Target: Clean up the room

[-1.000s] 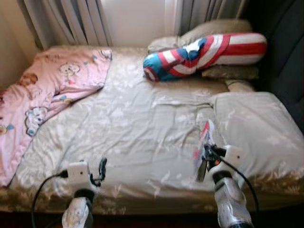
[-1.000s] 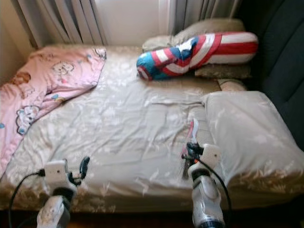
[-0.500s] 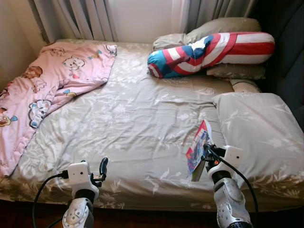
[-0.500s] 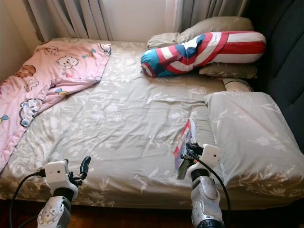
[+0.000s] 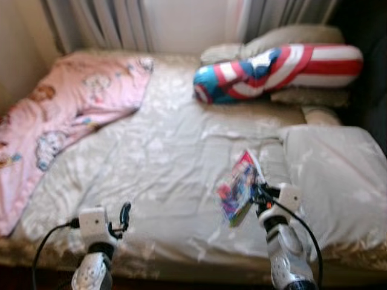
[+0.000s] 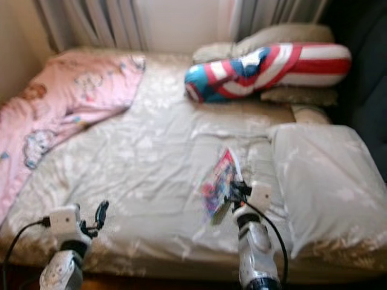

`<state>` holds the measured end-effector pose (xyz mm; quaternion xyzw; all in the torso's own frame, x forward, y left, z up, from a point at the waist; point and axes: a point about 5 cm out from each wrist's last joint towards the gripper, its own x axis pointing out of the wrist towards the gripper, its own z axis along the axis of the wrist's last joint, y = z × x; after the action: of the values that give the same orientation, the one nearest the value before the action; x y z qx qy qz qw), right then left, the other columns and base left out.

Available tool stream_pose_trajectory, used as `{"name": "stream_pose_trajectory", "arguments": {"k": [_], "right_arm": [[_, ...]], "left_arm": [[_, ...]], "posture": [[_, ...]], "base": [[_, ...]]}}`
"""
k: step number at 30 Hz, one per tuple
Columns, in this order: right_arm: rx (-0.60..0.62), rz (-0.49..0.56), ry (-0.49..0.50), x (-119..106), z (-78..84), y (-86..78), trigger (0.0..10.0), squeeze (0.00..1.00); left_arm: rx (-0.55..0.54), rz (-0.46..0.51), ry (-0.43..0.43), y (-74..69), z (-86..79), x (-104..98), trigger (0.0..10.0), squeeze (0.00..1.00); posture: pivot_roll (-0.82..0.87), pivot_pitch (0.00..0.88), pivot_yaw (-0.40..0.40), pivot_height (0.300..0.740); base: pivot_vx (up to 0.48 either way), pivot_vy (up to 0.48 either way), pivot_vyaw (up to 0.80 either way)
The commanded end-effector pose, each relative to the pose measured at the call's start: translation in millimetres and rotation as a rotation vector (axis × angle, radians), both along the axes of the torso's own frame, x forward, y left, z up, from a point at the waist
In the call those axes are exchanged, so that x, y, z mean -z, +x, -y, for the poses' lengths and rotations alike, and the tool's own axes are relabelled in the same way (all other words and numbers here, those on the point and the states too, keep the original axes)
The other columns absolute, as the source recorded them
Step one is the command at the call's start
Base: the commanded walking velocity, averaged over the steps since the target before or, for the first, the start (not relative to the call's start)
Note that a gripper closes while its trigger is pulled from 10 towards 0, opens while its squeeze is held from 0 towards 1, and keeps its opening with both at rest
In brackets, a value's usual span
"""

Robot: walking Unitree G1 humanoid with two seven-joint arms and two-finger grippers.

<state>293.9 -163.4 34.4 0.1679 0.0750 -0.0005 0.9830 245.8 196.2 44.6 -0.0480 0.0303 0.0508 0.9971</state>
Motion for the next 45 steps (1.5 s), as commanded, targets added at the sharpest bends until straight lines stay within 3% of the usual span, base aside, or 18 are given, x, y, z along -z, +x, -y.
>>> {"name": "stream_pose_trajectory", "arguments": {"k": [1,23,35,45], "right_arm": [[0.004,0.033,0.000,-7,-0.7,4.6,10.0,0.00],[-0.048,0.021,0.015,-7,-12.1,7.1,10.0,0.00],[-0.061,0.027,0.002,-7,-13.3,7.3,10.0,0.00],[-0.067,0.011,0.004,-7,-16.9,11.4,10.0,0.00]], "left_arm": [[-0.011,-0.009,0.019,-3.7,-7.1,0,10.0,0.00],[-0.008,0.027,0.042,-6.2,-12.2,-11,10.0,0.00],[-0.025,0.080,0.027,-1.6,-14.2,-26,10.0,0.00],[-0.018,0.078,0.033,-1.2,-15.8,-25,10.0,0.00]], "posture": [[0.00,0.110,-0.045,0.740],[0.01,0.121,-0.040,0.740],[0.01,0.106,-0.030,0.675],[0.01,0.093,-0.024,0.675]], "base": [[0.000,0.000,0.00],[0.000,0.000,0.00],[0.000,0.000,0.00],[0.000,0.000,0.00]]}}
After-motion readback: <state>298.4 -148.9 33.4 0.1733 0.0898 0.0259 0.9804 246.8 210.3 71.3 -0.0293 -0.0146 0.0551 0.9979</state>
